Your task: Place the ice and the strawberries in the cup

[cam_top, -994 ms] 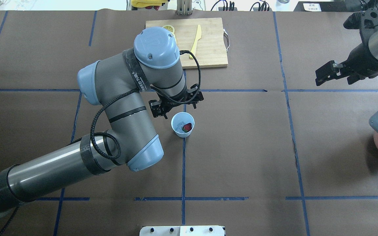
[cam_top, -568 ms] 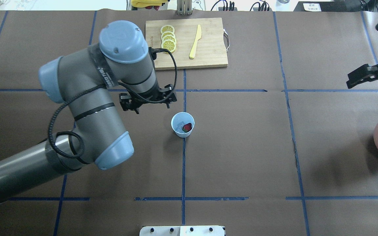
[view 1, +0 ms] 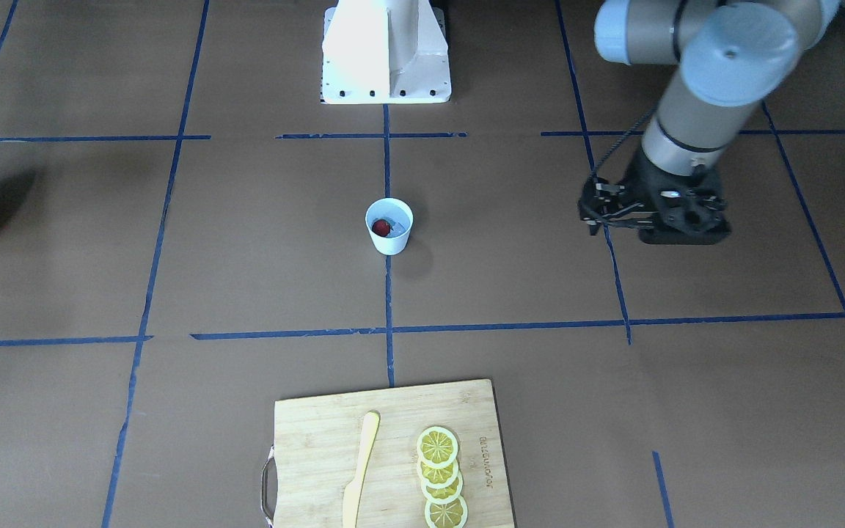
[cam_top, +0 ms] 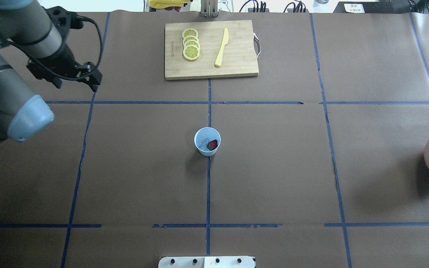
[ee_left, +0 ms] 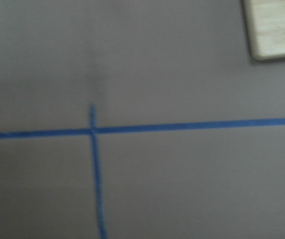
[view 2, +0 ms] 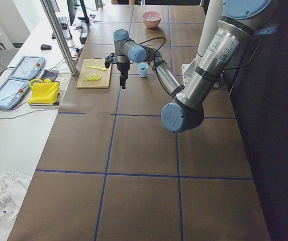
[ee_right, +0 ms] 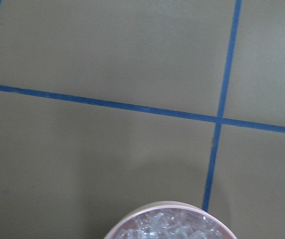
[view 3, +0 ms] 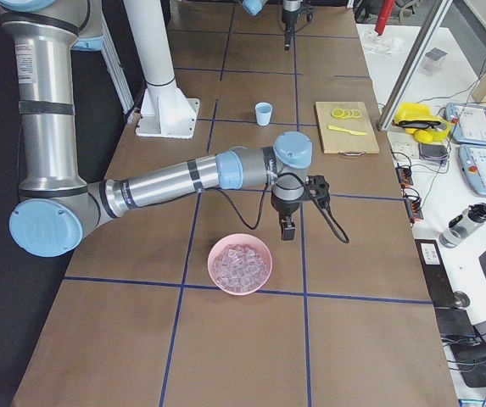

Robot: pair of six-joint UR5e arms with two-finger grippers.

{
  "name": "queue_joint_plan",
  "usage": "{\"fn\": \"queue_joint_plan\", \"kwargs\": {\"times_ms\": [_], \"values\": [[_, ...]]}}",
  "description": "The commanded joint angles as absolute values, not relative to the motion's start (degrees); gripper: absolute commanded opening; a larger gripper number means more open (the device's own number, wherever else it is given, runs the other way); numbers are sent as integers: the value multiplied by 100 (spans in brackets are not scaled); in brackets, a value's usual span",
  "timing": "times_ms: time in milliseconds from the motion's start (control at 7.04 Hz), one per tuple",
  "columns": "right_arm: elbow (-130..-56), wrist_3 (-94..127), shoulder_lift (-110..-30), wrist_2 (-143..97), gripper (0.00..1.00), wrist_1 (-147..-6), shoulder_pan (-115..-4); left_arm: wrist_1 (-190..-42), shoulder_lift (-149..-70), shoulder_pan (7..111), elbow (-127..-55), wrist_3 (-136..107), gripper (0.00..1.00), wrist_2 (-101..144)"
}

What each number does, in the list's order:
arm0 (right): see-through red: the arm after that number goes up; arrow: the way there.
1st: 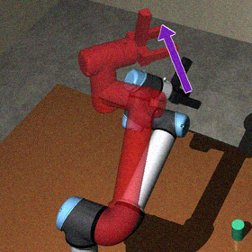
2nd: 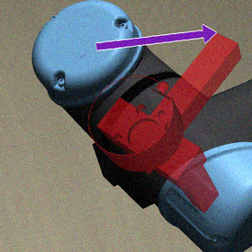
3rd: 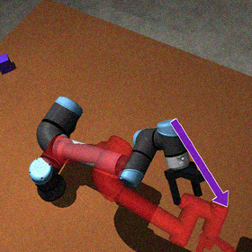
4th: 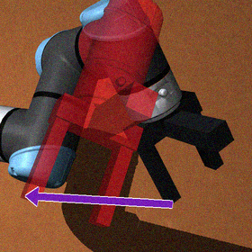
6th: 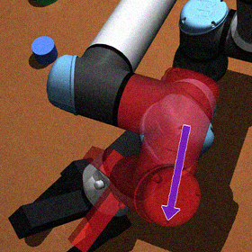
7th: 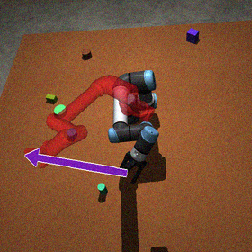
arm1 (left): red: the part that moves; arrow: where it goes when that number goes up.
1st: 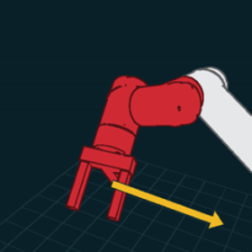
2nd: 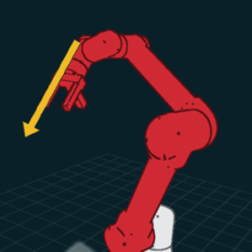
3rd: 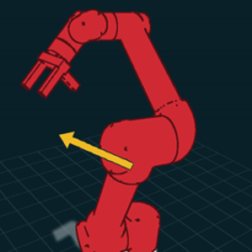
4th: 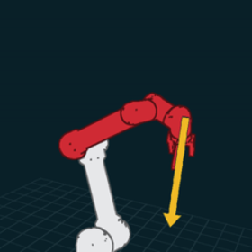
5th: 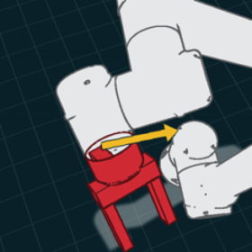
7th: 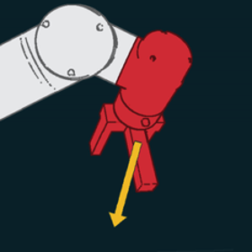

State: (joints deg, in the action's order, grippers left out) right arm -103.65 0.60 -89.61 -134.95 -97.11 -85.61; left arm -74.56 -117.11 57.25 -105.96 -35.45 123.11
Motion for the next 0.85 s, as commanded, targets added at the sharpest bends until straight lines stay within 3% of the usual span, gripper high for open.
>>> {"fn": "queue_joint_plan", "kwargs": {"times_ms": [0, 284, 568, 710], "values": [[-9731, -769, -8974, -13588, 99, -9703, -9191, -7435, -10850, 6947, -10512, -1564, 100, 12778], [-9738, -756, -8843, -13658, 99, -9703, -9264, -7497, -10224, 7879, -9892, -103, 100, 13068], [-9721, -765, -8929, -13658, 99, -9703, -9272, -7506, -10055, 8671, -9030, 1216, 100, 13113], [-9712, -765, -9051, -13658, 99, -9703, -9272, -7506, -10020, 8831, -8948, 1274, 100, 13113]]}}
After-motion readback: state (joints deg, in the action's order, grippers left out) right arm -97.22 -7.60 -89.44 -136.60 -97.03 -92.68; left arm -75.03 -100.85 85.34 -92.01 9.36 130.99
